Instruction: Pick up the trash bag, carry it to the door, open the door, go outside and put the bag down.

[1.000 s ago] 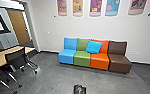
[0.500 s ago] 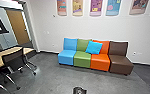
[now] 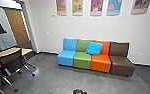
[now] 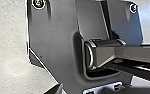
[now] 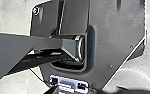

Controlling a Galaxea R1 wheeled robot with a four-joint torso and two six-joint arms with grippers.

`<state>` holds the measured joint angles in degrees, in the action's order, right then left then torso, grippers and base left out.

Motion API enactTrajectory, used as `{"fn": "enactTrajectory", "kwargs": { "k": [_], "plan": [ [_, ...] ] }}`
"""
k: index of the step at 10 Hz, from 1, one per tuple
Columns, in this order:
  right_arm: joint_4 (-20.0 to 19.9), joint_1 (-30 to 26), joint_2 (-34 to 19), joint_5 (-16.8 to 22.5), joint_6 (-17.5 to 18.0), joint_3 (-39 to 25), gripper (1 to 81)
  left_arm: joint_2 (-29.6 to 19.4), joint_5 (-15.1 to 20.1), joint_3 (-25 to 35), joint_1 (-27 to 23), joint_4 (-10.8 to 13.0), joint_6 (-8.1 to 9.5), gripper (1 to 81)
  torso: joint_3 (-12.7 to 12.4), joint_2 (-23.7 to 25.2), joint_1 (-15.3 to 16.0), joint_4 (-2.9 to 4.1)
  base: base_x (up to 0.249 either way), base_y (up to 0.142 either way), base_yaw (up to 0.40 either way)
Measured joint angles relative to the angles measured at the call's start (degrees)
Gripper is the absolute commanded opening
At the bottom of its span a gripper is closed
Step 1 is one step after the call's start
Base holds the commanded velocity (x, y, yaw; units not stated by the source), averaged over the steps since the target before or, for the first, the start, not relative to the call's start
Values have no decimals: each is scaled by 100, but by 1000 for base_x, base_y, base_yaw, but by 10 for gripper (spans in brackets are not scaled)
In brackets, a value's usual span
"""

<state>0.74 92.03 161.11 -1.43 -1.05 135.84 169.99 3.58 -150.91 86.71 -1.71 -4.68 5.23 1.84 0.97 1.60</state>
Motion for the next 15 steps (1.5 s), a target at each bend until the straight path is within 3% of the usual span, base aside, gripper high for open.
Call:
{"fn": "enactTrajectory", "kwargs": {
  "k": [4,15],
  "plan": [
    [-1,-30,2,0,0,0,811,2,0,0,2,0,0,811,0,2,0,0,119,0,0],
    [-1,-60,30,2,0,79,811,16,2,-26,0,-2,0,811,0,0,2,0,127,-58,0]
  ]
}}
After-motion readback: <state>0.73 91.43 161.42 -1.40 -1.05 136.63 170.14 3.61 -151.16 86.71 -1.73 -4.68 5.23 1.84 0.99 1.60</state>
